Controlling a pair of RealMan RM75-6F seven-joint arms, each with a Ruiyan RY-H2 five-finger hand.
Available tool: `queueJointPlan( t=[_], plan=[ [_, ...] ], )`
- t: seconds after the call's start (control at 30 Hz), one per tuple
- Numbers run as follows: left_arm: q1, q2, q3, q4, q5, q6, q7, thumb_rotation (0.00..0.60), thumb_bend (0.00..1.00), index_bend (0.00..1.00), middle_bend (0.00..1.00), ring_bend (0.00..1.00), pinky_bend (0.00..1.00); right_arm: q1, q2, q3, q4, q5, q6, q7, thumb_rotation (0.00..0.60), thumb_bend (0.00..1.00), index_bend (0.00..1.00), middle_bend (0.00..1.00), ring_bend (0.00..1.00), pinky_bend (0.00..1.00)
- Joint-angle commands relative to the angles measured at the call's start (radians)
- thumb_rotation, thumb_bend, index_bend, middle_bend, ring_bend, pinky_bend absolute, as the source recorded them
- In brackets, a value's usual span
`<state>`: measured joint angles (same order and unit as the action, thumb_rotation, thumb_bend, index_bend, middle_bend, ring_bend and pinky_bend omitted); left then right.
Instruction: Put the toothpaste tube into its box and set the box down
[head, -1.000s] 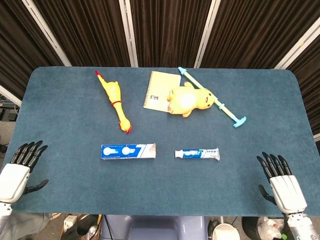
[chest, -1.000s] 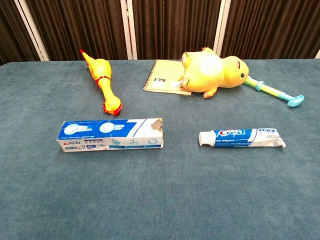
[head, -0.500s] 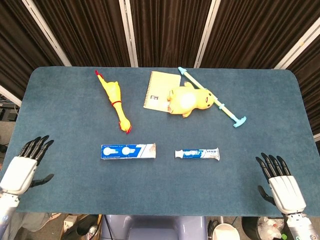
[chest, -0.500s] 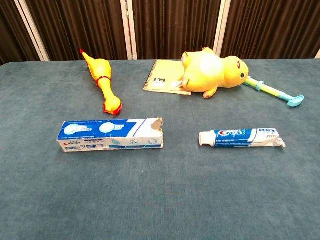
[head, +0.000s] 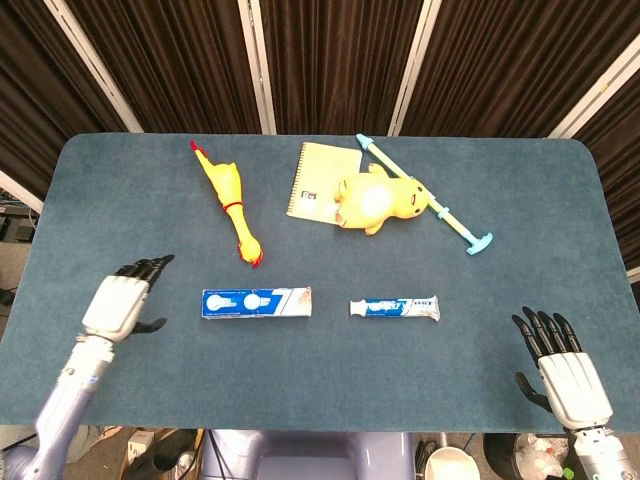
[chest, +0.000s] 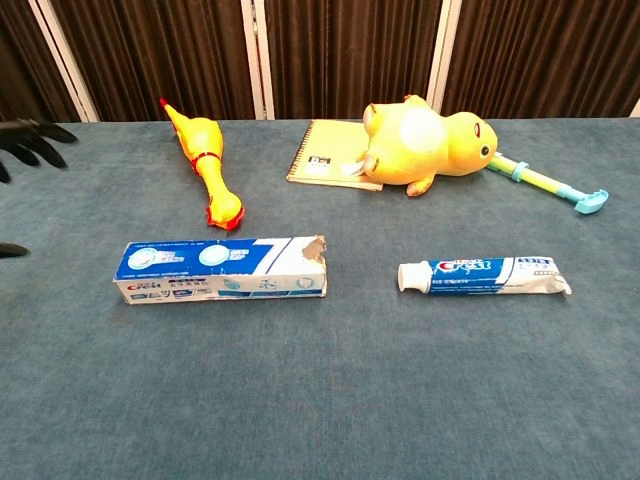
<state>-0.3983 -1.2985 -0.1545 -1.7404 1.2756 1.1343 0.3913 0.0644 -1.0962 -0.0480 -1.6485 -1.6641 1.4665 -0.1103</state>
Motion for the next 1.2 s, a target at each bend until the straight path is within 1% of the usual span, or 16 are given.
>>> queueJointPlan(
  t=[0.03,0.17,0.2,0.33,0.47,0.7,0.97,1.13,1.2],
  plan=[
    [-0.059,-0.087,-0.022,-0.002,-0.120,-0.048,0.128,0.600,0.21,0.12,0.21,0.22,0.29,-0.001,0.002,-0.001,-0.001,0.000,0.001,0.006,0.600,0.35,0.00,0.00,0.00,0.02],
    [-0.083,-0.136,-0.021,0.007,-0.168,-0.047,0.198,0.600,0.23,0.12,0.21,0.22,0.29,-0.001,0.004,-0.002,-0.005,0.000,0.001,0.013,0.600,0.35,0.00,0.00,0.00,0.02],
    [-0.092,-0.159,-0.023,0.011,-0.191,-0.043,0.222,0.600,0.23,0.13,0.21,0.22,0.29,-0.001,0.005,-0.003,-0.006,-0.003,0.002,0.014,0.600,0.35,0.00,0.00,0.00,0.02],
    [-0.114,-0.208,-0.025,0.022,-0.234,-0.035,0.268,0.600,0.23,0.13,0.21,0.22,0.29,0.000,0.004,-0.006,-0.007,-0.009,-0.001,0.016,0.600,0.35,0.00,0.00,0.00,0.02],
    [-0.142,-0.249,-0.031,0.040,-0.258,-0.033,0.303,0.600,0.24,0.13,0.22,0.22,0.29,0.001,0.004,-0.008,-0.008,-0.010,-0.004,0.021,0.600,0.35,0.00,0.00,0.00,0.02],
    [-0.182,-0.318,-0.037,0.077,-0.300,-0.031,0.338,0.600,0.26,0.16,0.26,0.26,0.30,0.001,0.006,-0.009,-0.010,-0.012,-0.003,0.034,0.600,0.35,0.00,0.00,0.00,0.02],
    [-0.213,-0.388,-0.035,0.131,-0.331,-0.015,0.370,0.600,0.31,0.21,0.37,0.36,0.40,0.000,0.009,-0.008,-0.011,-0.012,0.000,0.049,0.600,0.35,0.00,0.00,0.00,0.02],
    [-0.219,-0.411,-0.030,0.148,-0.332,-0.003,0.367,0.600,0.38,0.29,0.47,0.45,0.49,0.000,0.010,-0.008,-0.012,-0.012,0.001,0.053,0.600,0.35,0.00,0.00,0.00,0.02],
    [-0.219,-0.413,-0.026,0.152,-0.328,0.001,0.361,0.600,0.40,0.31,0.50,0.47,0.50,0.000,0.010,-0.009,-0.012,-0.012,0.001,0.053,0.600,0.35,0.00,0.00,0.00,0.02]
  ],
)
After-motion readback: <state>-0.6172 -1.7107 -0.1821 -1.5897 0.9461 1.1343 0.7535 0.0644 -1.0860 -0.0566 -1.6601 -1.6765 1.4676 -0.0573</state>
